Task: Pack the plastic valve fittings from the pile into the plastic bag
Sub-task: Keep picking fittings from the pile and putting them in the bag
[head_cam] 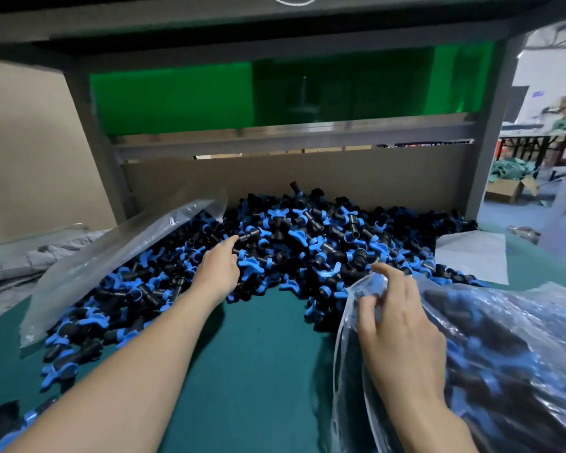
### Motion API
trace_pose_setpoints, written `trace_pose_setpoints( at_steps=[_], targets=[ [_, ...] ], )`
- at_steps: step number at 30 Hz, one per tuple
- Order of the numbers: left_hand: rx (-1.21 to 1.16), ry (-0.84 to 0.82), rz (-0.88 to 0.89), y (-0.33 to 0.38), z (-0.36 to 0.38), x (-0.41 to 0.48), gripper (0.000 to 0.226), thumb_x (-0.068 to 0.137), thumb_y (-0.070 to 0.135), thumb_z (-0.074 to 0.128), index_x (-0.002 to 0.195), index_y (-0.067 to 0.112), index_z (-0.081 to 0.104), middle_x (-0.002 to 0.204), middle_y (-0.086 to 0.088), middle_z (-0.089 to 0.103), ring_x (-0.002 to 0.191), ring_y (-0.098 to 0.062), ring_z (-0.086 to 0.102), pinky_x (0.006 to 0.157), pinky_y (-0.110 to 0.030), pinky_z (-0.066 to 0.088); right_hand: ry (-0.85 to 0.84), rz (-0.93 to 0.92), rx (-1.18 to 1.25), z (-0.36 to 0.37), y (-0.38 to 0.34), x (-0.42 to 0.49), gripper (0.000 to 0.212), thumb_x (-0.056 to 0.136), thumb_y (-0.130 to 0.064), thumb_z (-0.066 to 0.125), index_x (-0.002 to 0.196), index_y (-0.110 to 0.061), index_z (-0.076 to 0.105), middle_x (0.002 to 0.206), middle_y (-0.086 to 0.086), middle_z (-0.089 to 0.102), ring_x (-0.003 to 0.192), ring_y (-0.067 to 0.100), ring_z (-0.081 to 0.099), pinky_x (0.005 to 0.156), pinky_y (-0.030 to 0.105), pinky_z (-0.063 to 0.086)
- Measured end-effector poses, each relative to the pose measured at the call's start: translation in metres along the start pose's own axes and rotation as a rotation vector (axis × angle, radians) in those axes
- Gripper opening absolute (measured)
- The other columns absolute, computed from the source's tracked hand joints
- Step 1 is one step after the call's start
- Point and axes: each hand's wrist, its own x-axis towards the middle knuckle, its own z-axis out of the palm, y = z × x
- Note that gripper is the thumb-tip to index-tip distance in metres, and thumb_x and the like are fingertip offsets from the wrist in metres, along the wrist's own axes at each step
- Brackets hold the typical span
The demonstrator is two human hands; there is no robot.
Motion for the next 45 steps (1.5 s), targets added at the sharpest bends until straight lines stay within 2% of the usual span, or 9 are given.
trace_pose_setpoints(
  at_steps=[2, 5, 8, 14, 19, 23, 26, 34, 45],
  targets=[
    [0.02, 0.006, -0.022, 0.002, -0.001, 0.0, 0.044, 0.105, 0.017, 0.039, 0.149, 0.025, 0.036, 0.134, -0.011, 0.057, 0.072, -0.021, 0.058, 0.056, -0.033, 0.046, -0.006, -0.008, -0.005, 0.0, 0.0, 0.0, 0.034, 0.094, -0.025, 0.045, 0.128, -0.026, 0.049, 0.108, -0.001, 0.056, 0.055, 0.029, 0.055, 0.043, 0.03, 0.033],
    [0.064, 0.056, 0.031, 0.006, -0.007, -0.011, 0.026, 0.103, 0.022, 0.048, 0.128, 0.025, 0.055, 0.12, -0.003, 0.063, 0.092, -0.022, 0.061, 0.08, -0.042, 0.053, -0.012, -0.006, 0.009, 0.001, 0.001, 0.001, 0.033, 0.094, -0.025, 0.047, 0.126, -0.026, 0.05, 0.105, -0.002, 0.056, 0.052, 0.027, 0.053, 0.04, 0.028, 0.031],
    [0.054, 0.137, 0.124, 0.004, -0.013, -0.033, 0.021, 0.101, 0.035, 0.049, 0.119, 0.032, 0.059, 0.106, 0.0, 0.06, 0.09, -0.019, 0.059, 0.081, -0.04, 0.051, -0.012, -0.019, 0.005, 0.001, 0.003, 0.0, 0.03, 0.094, -0.026, 0.047, 0.124, -0.028, 0.052, 0.102, -0.003, 0.054, 0.049, 0.024, 0.048, 0.04, 0.026, 0.025],
    [-0.772, 0.184, -0.033, -0.001, 0.007, -0.112, 0.02, 0.1, 0.034, 0.051, 0.092, 0.022, 0.065, 0.076, 0.008, 0.071, 0.069, -0.002, 0.063, 0.063, -0.021, 0.046, -0.082, -0.101, -0.06, -0.004, 0.003, -0.002, 0.024, 0.096, -0.036, 0.046, 0.117, -0.033, 0.056, 0.091, -0.007, 0.039, 0.045, 0.019, 0.048, 0.037, 0.026, 0.028],
    [-1.056, 0.063, -0.212, 0.014, 0.049, -0.157, 0.035, 0.096, 0.043, 0.054, 0.069, 0.024, 0.066, 0.067, 0.001, 0.061, 0.063, -0.015, 0.053, 0.062, -0.031, 0.039, -0.126, -0.181, -0.08, -0.006, 0.007, -0.006, 0.019, 0.095, -0.04, 0.049, 0.113, -0.039, 0.056, 0.087, -0.01, 0.04, 0.047, 0.015, 0.05, 0.036, 0.023, 0.029],
    [-1.056, -0.024, -0.177, 0.011, 0.058, -0.172, 0.045, 0.077, 0.061, 0.056, 0.071, 0.017, 0.062, 0.072, -0.005, 0.062, 0.068, -0.017, 0.056, 0.07, -0.037, 0.041, -0.14, -0.238, -0.073, -0.005, 0.006, -0.008, 0.013, 0.094, -0.043, 0.052, 0.105, -0.042, 0.058, 0.085, -0.01, 0.046, 0.05, 0.012, 0.048, 0.039, 0.026, 0.037],
    [-1.071, 0.019, -0.201, 0.008, 0.059, -0.17, 0.046, 0.069, 0.068, 0.055, 0.065, 0.022, 0.061, 0.061, -0.007, 0.053, 0.057, -0.018, 0.05, 0.065, -0.038, 0.037, -0.148, -0.271, -0.065, -0.004, 0.005, -0.01, 0.012, 0.095, -0.046, 0.052, 0.101, -0.041, 0.061, 0.083, -0.011, 0.049, 0.053, 0.01, 0.053, 0.04, 0.028, 0.043],
    [-0.995, 0.043, -0.179, 0.006, 0.062, -0.169, 0.06, 0.073, 0.072, 0.051, 0.065, 0.013, 0.05, 0.055, -0.002, 0.045, 0.052, -0.017, 0.045, 0.056, -0.035, 0.032, -0.156, -0.338, -0.085, -0.003, 0.006, -0.015, 0.036, 0.098, -0.055, 0.027, 0.099, -0.038, 0.059, 0.081, -0.01, 0.047, 0.054, 0.014, 0.055, 0.039, 0.029, 0.042],
    [-1.001, -0.023, -0.144, 0.011, 0.057, -0.174, 0.049, 0.096, 0.05, 0.048, 0.056, 0.022, 0.053, 0.054, -0.002, 0.05, 0.05, -0.017, 0.045, 0.046, -0.027, 0.036, -0.156, -0.381, -0.121, 0.001, 0.009, -0.016, 0.038, 0.097, -0.059, 0.027, 0.095, -0.04, 0.06, 0.077, -0.009, 0.045, 0.051, 0.013, 0.055, 0.038, 0.027, 0.04]
  ],
)
